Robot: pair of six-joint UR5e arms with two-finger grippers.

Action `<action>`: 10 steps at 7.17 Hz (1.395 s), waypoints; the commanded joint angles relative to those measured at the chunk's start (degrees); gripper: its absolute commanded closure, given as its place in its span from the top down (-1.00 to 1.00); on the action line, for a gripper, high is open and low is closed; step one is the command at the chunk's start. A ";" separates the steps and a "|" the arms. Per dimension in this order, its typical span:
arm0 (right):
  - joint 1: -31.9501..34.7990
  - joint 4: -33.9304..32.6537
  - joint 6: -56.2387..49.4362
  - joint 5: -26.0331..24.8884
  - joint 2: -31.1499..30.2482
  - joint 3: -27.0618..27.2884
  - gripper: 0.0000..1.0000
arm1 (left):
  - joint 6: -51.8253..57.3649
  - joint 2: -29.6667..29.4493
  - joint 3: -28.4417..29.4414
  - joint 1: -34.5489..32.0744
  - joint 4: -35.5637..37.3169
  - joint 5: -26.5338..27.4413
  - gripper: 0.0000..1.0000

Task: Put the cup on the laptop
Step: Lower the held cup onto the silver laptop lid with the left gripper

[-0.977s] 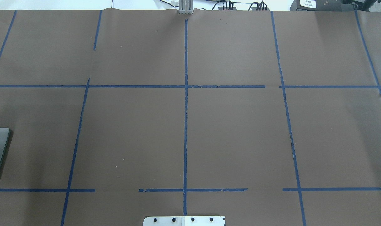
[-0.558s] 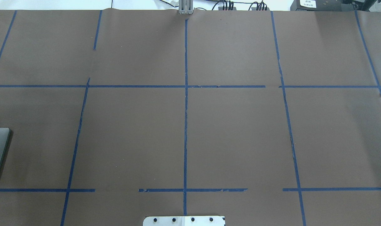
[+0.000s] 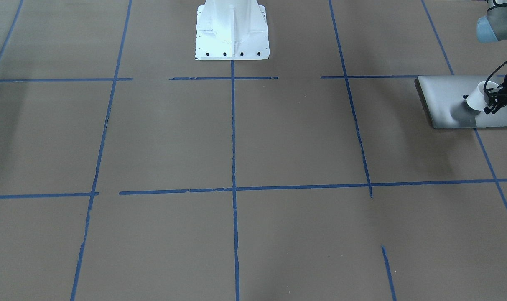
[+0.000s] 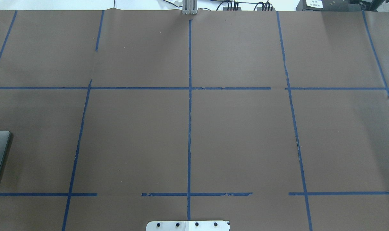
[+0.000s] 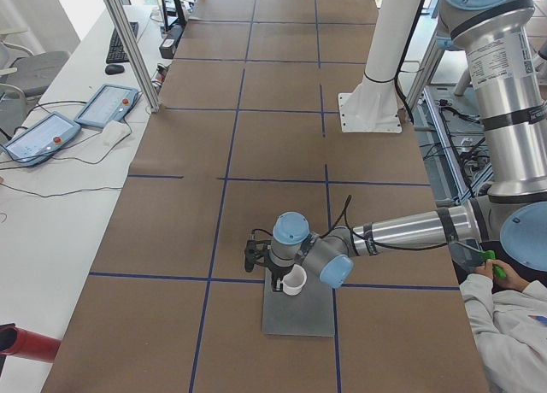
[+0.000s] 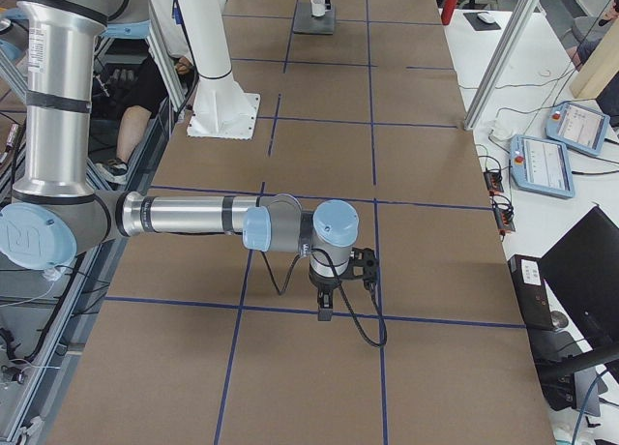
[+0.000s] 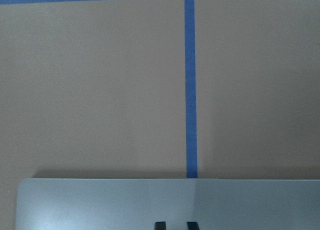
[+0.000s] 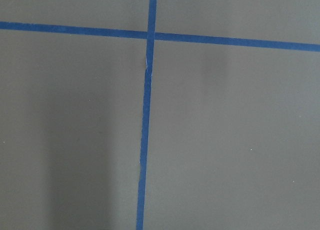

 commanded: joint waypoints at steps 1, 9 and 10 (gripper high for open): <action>0.00 -0.06 0.00 0.00 0.00 0.00 1.00 | 0.04 0.00 0.03 0.24 0.56 -1.33 -1.00; 0.00 0.02 0.00 0.00 0.00 0.00 1.00 | 1.09 0.08 -5.89 -0.02 4.22 -3.60 1.00; 0.00 0.02 0.00 0.00 0.00 0.00 1.00 | 6.92 0.26 -11.34 -0.37 9.91 -4.23 1.00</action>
